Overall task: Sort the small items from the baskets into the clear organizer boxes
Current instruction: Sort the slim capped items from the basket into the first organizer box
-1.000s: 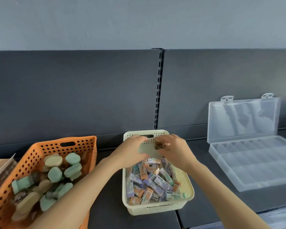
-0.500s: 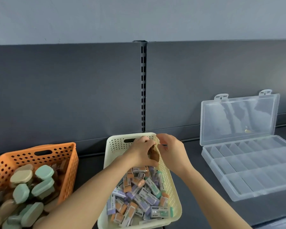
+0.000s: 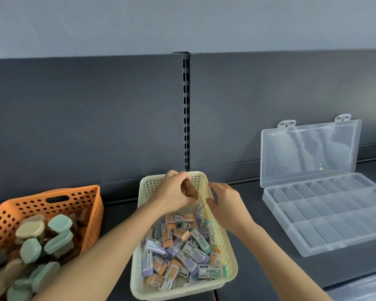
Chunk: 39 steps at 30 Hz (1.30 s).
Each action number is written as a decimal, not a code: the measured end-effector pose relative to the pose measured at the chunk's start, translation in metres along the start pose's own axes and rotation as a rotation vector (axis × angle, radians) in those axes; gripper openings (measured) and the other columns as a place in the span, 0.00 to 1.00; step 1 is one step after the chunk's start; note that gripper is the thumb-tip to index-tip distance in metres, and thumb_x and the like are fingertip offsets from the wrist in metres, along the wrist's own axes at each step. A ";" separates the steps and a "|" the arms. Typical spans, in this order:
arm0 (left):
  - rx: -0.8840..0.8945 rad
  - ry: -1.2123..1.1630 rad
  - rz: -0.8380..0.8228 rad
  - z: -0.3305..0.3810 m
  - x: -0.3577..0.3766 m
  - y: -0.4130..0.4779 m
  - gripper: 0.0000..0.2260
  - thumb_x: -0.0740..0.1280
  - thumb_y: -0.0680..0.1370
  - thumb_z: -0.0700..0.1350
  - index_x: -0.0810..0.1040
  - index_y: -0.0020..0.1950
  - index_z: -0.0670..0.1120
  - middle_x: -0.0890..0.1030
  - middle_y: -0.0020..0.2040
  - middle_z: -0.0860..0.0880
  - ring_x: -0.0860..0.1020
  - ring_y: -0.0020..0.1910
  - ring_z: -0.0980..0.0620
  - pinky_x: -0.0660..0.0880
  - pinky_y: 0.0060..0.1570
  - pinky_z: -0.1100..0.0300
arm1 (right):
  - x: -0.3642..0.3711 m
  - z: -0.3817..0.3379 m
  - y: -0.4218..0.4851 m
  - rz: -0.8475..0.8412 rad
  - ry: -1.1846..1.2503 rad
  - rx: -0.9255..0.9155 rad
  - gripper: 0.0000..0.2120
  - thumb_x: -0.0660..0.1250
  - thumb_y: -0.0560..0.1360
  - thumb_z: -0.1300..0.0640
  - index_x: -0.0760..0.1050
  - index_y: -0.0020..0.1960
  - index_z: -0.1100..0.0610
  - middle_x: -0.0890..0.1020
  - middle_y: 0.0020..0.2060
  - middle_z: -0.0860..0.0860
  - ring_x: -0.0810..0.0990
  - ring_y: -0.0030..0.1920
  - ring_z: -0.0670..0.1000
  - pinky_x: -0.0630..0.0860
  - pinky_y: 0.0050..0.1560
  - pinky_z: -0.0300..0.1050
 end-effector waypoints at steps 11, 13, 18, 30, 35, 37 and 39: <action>0.059 0.090 0.117 -0.022 -0.071 -0.068 0.25 0.74 0.67 0.51 0.71 0.62 0.55 0.67 0.59 0.57 0.71 0.54 0.58 0.69 0.51 0.65 | 0.025 0.000 -0.019 -0.097 0.115 0.109 0.28 0.62 0.78 0.54 0.57 0.75 0.52 0.70 0.69 0.52 0.75 0.61 0.52 0.72 0.54 0.39; 0.051 0.085 0.166 -0.033 -0.091 -0.086 0.24 0.74 0.67 0.52 0.71 0.61 0.57 0.67 0.59 0.58 0.70 0.55 0.60 0.66 0.49 0.68 | 0.026 0.003 -0.018 -0.080 0.167 0.129 0.29 0.63 0.78 0.53 0.56 0.76 0.52 0.72 0.68 0.52 0.77 0.45 0.46 0.71 0.38 0.30; -0.012 0.154 0.216 -0.071 -0.132 -0.134 0.24 0.74 0.67 0.53 0.72 0.60 0.58 0.67 0.60 0.60 0.69 0.56 0.61 0.69 0.52 0.64 | 0.026 0.004 -0.018 -0.051 0.112 0.134 0.29 0.64 0.77 0.52 0.59 0.75 0.53 0.73 0.67 0.54 0.74 0.43 0.47 0.71 0.41 0.34; -0.229 0.140 0.223 -0.155 -0.166 -0.178 0.26 0.73 0.70 0.53 0.71 0.66 0.56 0.64 0.66 0.58 0.65 0.63 0.59 0.63 0.59 0.63 | 0.032 0.007 -0.015 -0.080 -0.056 0.135 0.20 0.66 0.77 0.52 0.71 0.67 0.56 0.78 0.61 0.54 0.77 0.48 0.51 0.71 0.47 0.41; -0.337 0.192 0.198 -0.165 -0.167 -0.180 0.29 0.70 0.73 0.53 0.66 0.73 0.53 0.59 0.75 0.51 0.60 0.73 0.52 0.61 0.69 0.54 | 0.031 0.005 -0.016 -0.087 -0.066 0.141 0.19 0.65 0.77 0.53 0.72 0.66 0.55 0.79 0.60 0.54 0.76 0.45 0.50 0.72 0.46 0.40; -0.311 0.214 0.237 -0.153 -0.166 -0.181 0.29 0.69 0.74 0.53 0.65 0.73 0.53 0.58 0.76 0.52 0.59 0.73 0.52 0.62 0.70 0.50 | 0.030 0.004 -0.017 -0.086 -0.066 0.140 0.19 0.65 0.77 0.53 0.72 0.66 0.55 0.78 0.60 0.53 0.78 0.50 0.51 0.72 0.48 0.41; -0.233 0.242 0.288 -0.129 -0.164 -0.180 0.27 0.69 0.74 0.53 0.65 0.72 0.54 0.59 0.75 0.52 0.60 0.73 0.52 0.64 0.69 0.49 | 0.029 0.004 -0.018 -0.087 -0.058 0.140 0.18 0.65 0.77 0.53 0.72 0.66 0.55 0.78 0.60 0.53 0.78 0.49 0.51 0.72 0.47 0.41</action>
Point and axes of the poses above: each hand's wrist, its own y-axis towards the middle knuckle, its own x-axis out of the palm, z = x × y, the point moved 9 cm from there along y, towards the middle knuckle
